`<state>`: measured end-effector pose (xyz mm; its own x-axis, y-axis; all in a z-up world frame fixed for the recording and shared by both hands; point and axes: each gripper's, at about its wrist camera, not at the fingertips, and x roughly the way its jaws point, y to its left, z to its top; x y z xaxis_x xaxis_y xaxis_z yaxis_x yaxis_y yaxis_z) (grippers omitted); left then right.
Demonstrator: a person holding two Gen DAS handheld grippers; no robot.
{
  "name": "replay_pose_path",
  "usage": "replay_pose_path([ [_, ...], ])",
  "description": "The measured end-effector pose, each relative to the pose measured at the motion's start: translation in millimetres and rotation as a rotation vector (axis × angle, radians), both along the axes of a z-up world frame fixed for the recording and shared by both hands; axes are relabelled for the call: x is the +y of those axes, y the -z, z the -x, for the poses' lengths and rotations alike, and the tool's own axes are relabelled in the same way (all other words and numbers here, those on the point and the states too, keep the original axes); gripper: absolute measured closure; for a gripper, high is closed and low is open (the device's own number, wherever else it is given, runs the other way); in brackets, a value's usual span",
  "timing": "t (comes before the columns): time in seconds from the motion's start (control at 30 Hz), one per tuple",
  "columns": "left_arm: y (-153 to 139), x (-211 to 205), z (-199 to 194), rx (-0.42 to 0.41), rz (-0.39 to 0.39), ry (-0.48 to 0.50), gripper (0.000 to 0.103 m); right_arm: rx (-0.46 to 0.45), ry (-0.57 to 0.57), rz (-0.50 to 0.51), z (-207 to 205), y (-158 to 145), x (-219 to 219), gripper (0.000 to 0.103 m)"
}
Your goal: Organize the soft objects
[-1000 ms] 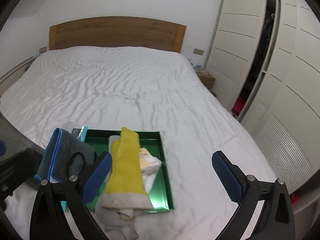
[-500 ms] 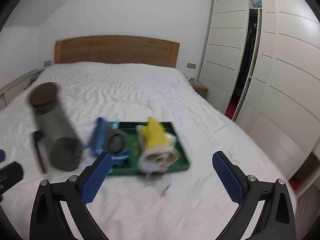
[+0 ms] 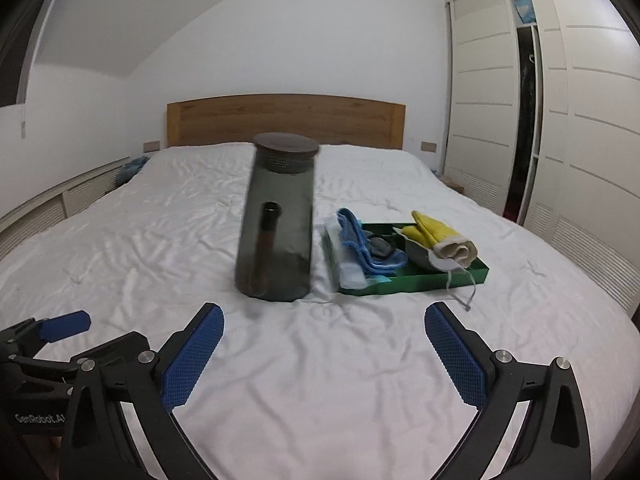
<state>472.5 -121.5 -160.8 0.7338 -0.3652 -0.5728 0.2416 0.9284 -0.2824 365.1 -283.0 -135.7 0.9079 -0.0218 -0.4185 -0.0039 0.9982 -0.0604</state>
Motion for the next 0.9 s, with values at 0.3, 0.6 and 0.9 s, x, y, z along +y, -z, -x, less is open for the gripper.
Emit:
replay_pose_path([
  [0.3,8,21,10,0.037,-0.008,-0.049,0.001,-0.007,-0.005,0.049,18,-6,18,0.000],
  [0.6,-39,21,77,-0.049,-0.116,-0.092,0.001,0.009,-0.042,0.090,96,-53,18,0.000],
  [0.9,-136,43,216,-0.180,-0.156,-0.155,0.001,-0.036,-0.139,0.060,244,-132,30,0.000],
])
